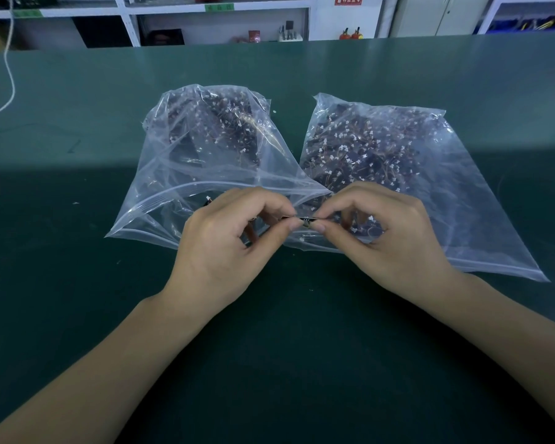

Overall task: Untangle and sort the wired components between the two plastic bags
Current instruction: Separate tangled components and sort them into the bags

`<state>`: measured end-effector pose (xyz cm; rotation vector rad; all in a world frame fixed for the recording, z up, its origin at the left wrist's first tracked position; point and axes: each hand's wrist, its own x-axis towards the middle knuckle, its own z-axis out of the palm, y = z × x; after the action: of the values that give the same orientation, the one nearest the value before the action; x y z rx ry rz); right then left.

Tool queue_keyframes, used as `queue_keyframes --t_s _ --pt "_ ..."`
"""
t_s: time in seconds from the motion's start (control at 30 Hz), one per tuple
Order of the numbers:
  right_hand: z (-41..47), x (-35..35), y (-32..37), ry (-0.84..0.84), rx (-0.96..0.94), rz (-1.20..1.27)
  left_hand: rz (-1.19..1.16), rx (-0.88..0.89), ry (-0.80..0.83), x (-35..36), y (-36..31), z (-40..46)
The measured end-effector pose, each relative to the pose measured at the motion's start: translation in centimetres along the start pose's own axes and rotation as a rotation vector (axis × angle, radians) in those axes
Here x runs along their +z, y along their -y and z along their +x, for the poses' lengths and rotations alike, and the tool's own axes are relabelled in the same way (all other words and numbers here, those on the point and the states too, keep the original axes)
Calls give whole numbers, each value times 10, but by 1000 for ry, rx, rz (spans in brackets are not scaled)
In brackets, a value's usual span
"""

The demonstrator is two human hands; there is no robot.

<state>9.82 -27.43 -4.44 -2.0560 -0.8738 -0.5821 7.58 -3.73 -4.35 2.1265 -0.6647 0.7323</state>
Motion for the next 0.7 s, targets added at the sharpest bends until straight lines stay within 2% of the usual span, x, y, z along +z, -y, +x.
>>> queue_keyframes --t_s 0.17,0.7 --pt "0 -1 -1 7 -15 -20 26 18 49 -1 -2 1" --pt "1 -3 2 62 1 -88 67 23 54 1 -1 1"
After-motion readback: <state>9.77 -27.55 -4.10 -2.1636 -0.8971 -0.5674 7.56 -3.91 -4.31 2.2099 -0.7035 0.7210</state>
